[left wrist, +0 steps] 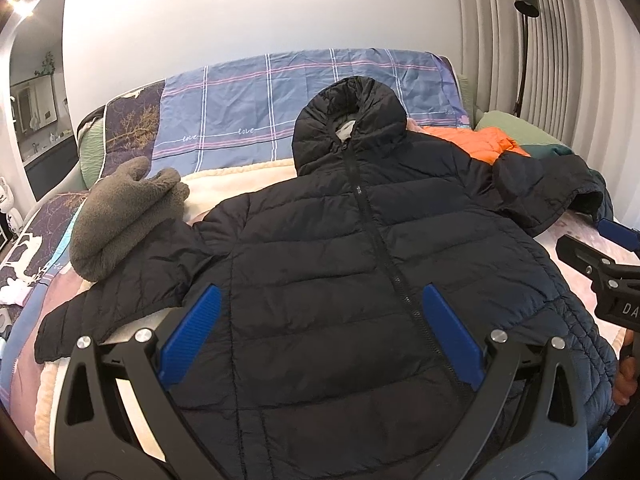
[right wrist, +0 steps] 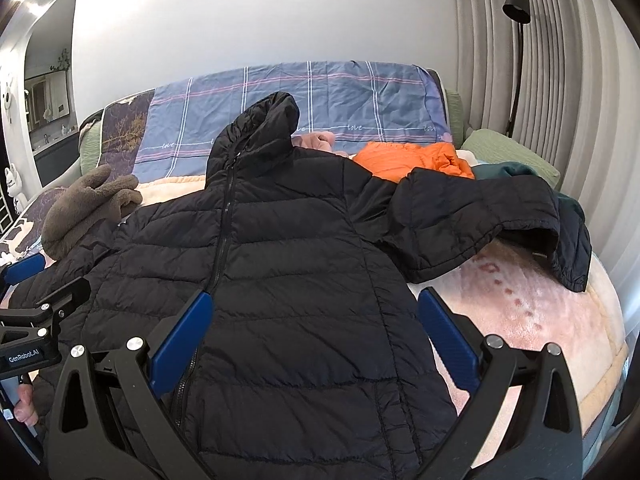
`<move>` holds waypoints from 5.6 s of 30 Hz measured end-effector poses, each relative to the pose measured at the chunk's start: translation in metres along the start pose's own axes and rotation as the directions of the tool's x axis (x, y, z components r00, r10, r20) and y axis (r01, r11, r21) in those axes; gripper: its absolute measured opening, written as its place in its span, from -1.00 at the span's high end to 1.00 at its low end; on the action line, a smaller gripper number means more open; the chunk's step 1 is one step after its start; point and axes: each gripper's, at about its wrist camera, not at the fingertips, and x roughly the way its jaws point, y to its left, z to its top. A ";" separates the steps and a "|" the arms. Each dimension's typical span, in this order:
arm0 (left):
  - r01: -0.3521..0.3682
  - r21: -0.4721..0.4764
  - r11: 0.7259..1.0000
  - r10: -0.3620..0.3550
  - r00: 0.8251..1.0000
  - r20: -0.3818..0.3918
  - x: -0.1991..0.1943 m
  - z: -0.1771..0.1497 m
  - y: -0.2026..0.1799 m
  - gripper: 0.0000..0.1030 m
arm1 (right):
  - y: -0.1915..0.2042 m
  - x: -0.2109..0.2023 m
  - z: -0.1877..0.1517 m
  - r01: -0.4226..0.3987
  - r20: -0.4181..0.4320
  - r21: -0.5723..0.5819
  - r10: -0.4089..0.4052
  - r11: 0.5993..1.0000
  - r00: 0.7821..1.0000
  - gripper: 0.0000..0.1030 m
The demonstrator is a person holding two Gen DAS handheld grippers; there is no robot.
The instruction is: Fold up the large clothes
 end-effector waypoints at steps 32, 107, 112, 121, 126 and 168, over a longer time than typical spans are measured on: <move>0.035 -0.017 0.999 -0.035 0.999 -0.021 0.011 0.008 0.011 -0.96 | 0.001 0.005 0.009 0.022 -0.006 -0.029 -0.022 0.999 1.000 -0.97; 0.398 -0.142 0.906 -0.422 0.876 -0.235 0.205 0.083 0.040 -0.22 | 0.001 0.119 0.093 -0.393 -0.146 -0.156 0.373 0.906 0.916 0.32; 0.387 -0.126 0.913 -0.407 0.855 -0.321 0.219 0.043 -0.004 -0.23 | 0.026 0.126 0.096 -0.455 -0.150 -0.031 0.446 0.890 0.883 0.32; 0.290 -0.305 0.907 -0.347 0.925 -0.154 0.146 0.047 0.095 -0.55 | 0.079 0.159 0.060 -0.474 -0.271 -0.088 0.437 0.876 0.858 0.23; 0.172 -0.485 0.857 -0.258 0.959 -0.115 0.099 -0.005 0.180 -0.69 | 0.080 0.210 0.019 -0.403 -0.343 -0.064 0.359 0.913 0.868 0.15; 0.098 -0.844 0.528 0.116 0.976 0.186 0.012 -0.038 0.392 0.91 | 0.139 0.214 0.004 -0.355 -0.314 -0.062 0.319 0.933 0.894 -0.69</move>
